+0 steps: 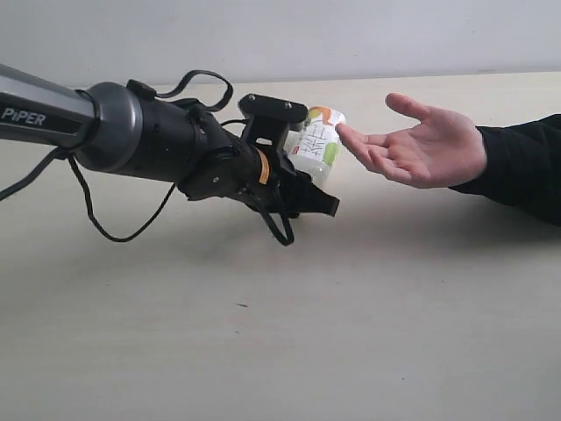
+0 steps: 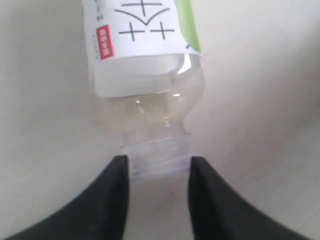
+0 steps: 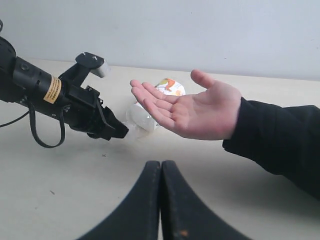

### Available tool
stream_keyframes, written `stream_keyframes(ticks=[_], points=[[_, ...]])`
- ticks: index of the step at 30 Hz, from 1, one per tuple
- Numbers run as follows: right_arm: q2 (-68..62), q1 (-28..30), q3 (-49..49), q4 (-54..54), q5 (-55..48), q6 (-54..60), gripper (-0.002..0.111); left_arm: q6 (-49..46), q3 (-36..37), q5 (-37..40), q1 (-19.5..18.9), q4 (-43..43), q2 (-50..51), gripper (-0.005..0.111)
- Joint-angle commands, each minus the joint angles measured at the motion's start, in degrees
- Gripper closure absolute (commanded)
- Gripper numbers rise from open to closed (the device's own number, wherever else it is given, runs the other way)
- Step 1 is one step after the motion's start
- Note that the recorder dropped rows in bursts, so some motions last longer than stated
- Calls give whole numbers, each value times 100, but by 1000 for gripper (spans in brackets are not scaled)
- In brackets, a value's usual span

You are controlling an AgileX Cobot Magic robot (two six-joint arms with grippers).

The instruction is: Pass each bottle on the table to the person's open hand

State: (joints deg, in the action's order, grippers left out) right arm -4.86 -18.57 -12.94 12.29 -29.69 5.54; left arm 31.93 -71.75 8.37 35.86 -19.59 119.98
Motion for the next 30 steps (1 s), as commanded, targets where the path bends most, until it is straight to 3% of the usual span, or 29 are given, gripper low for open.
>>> stream_keyframes(ticks=[1,12,15,21,24,28,30], points=[[21,-8,11,-28,46,23,108,19,22,-49,-47,-13,-332,107],[21,-8,11,-28,46,23,108,-42,22,80,-47,-49,-467,107],[21,-8,11,-28,46,23,108,-556,22,79,-47,-459,-562,107],[21,-8,11,-28,46,23,108,-2283,-173,366,-166,-894,-963,107],[21,-8,11,-28,46,23,108,-3719,-525,666,-217,-919,-1014,107],[21,-8,11,-28,46,23,108,-6353,-1119,1377,-217,-903,-930,107],[21,-8,11,-28,46,23,108,-6878,-1500,1770,-257,-696,-799,107]])
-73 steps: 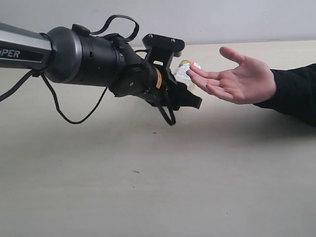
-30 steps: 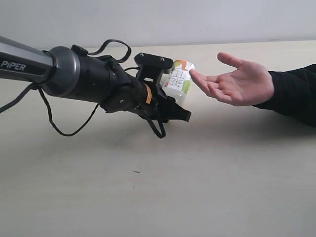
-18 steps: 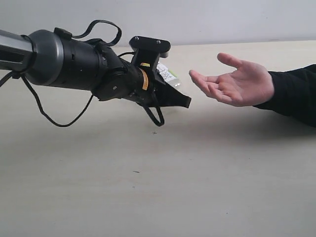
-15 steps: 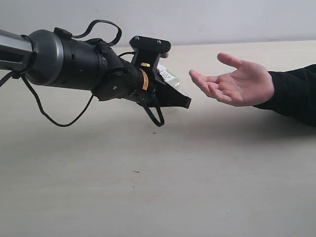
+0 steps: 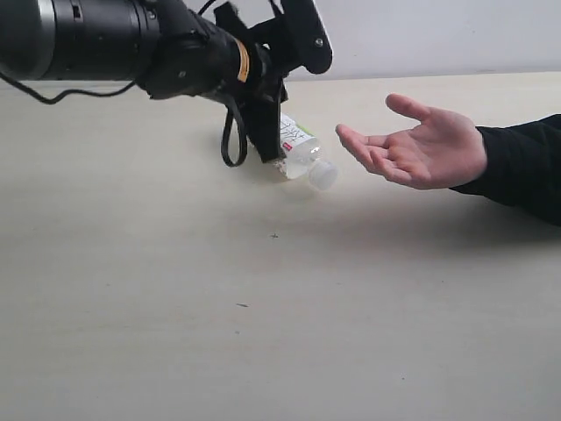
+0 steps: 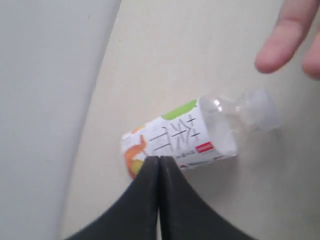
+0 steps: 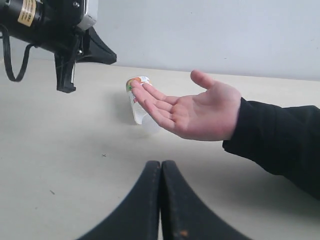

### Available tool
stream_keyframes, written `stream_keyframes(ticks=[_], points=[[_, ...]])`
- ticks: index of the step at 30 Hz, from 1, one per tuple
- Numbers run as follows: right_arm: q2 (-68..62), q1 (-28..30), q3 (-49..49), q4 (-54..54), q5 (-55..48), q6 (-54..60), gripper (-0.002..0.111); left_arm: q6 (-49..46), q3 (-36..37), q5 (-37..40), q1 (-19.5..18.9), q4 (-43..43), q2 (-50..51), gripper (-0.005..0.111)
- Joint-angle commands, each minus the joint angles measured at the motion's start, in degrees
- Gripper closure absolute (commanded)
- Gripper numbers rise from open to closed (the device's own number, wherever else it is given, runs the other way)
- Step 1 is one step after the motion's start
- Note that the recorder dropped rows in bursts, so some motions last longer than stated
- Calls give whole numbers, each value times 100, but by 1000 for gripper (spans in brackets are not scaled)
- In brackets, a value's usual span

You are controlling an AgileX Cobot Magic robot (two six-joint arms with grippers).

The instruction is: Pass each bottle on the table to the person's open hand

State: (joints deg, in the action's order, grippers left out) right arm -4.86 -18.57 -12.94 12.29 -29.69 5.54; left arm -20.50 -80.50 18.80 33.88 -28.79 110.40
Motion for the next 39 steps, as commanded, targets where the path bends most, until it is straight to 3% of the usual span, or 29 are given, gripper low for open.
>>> stream_keyframes(ticks=[1,7,10,14,25,27,30,34,36,39], points=[[21,-8,11,-28,46,23,108,-1997,-984,1128,-97,397,292,107],[21,-8,11,-28,46,23,108,-4296,-3056,3246,-515,1668,1244,107],[21,-8,11,-28,46,23,108,-5269,-4476,3832,-598,1742,2047,107],[21,-8,11,-28,46,23,108,-6468,-5505,4906,-475,1670,2835,107],[21,-8,11,-28,46,23,108,-6688,-5698,4886,-469,1590,3309,106],[21,-8,11,-28,46,23,108,-6572,-5698,4827,-469,1590,3309,99],[21,-8,11,-28,46,23,108,-6463,-5698,4695,-469,1590,3309,76],[21,-8,11,-28,46,23,108,-6407,-5698,4388,-469,1638,3309,32],[21,-8,11,-28,46,23,108,-6238,-5698,4166,-469,1749,3309,25],[21,-8,11,-28,46,23,108,-6379,-5698,4110,-469,1871,3318,25]])
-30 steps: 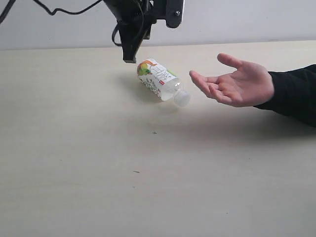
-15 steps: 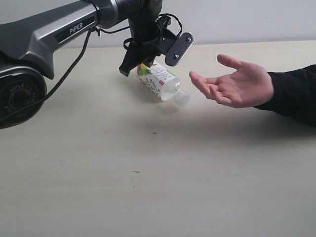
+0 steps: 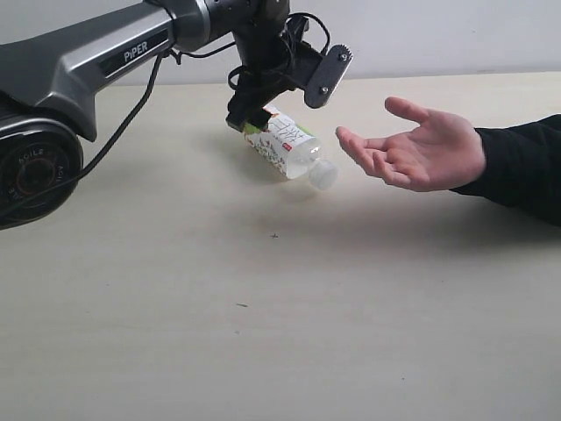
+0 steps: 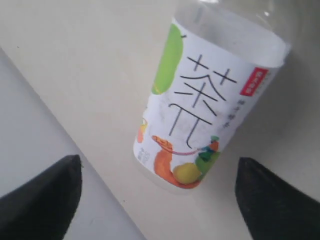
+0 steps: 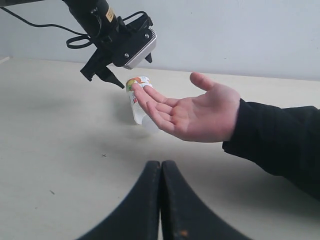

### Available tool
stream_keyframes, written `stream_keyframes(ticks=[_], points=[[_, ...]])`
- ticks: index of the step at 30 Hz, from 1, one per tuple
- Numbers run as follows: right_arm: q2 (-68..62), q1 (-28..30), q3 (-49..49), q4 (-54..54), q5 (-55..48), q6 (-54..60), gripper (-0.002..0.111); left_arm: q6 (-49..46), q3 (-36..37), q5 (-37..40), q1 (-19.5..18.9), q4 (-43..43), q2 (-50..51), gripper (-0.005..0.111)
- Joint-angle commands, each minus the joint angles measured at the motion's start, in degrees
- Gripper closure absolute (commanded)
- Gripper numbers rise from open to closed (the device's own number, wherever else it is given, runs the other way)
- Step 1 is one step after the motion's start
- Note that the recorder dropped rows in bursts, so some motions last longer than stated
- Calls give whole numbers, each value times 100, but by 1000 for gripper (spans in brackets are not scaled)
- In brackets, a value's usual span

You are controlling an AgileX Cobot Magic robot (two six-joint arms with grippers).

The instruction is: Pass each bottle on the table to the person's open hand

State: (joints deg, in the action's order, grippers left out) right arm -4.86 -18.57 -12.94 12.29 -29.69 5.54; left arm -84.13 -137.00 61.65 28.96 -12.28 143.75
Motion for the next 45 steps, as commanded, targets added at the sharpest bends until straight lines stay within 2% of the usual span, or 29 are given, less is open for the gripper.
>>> stream_keyframes(ticks=[1,18,26,28,39,41,45], points=[[21,-8,11,-28,46,23,108,-84,-48,-176,22,220,-1,25],[21,-8,11,-28,46,11,108,-585,-48,-572,22,187,560,25],[21,-8,11,-28,46,11,108,-585,-48,-499,22,176,687,26],[21,-8,11,-28,46,11,108,-585,-48,-485,22,176,711,33],[21,-8,11,-28,46,11,108,-349,-48,-389,22,176,726,102],[21,-8,11,-28,46,11,108,-295,-48,-309,22,176,726,106],[21,-8,11,-28,46,11,108,-242,-48,-55,22,176,726,106]])
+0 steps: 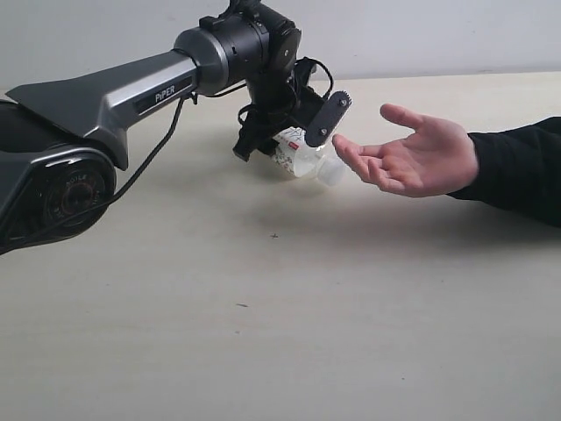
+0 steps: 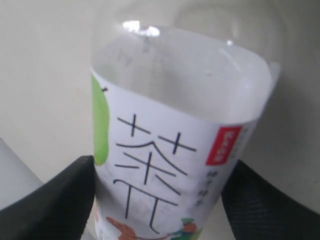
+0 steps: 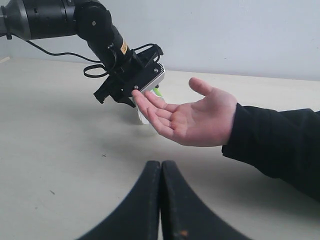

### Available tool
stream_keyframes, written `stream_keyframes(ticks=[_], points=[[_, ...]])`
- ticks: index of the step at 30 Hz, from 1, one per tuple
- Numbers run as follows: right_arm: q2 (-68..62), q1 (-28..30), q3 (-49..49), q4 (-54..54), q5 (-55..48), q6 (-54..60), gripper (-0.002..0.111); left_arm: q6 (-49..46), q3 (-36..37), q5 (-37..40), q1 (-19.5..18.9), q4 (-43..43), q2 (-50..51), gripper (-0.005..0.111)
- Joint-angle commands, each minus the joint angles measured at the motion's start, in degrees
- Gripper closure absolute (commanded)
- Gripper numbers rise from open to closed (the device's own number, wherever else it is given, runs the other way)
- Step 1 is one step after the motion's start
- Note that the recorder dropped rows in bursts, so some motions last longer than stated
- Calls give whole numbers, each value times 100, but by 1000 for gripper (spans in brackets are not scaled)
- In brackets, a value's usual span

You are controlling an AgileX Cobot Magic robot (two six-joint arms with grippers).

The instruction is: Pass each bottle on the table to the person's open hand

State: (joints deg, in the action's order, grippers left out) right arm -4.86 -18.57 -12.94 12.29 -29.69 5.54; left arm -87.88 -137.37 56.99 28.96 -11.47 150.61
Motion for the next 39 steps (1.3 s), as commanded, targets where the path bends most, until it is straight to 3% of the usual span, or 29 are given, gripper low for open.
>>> stream_keyframes(ticks=[1,8,31,33,35,37,39], points=[[21,-8,11,-28,46,11,108,133,-11,457,22,95,40,106],[21,-8,11,-28,46,11,108,451,-11,888,22,95,2,107],[21,-8,11,-28,46,22,108,1752,-11,1297,22,30,-184,105],[21,-8,11,-28,46,22,108,1752,-11,1297,22,30,-184,89],[21,-8,11,-28,46,22,108,1752,-11,1297,22,115,-184,62],[21,-8,11,-28,46,22,108,1752,-11,1297,22,190,-184,54],[21,-8,11,-28,46,22,108,1752,-11,1297,22,190,-184,54]])
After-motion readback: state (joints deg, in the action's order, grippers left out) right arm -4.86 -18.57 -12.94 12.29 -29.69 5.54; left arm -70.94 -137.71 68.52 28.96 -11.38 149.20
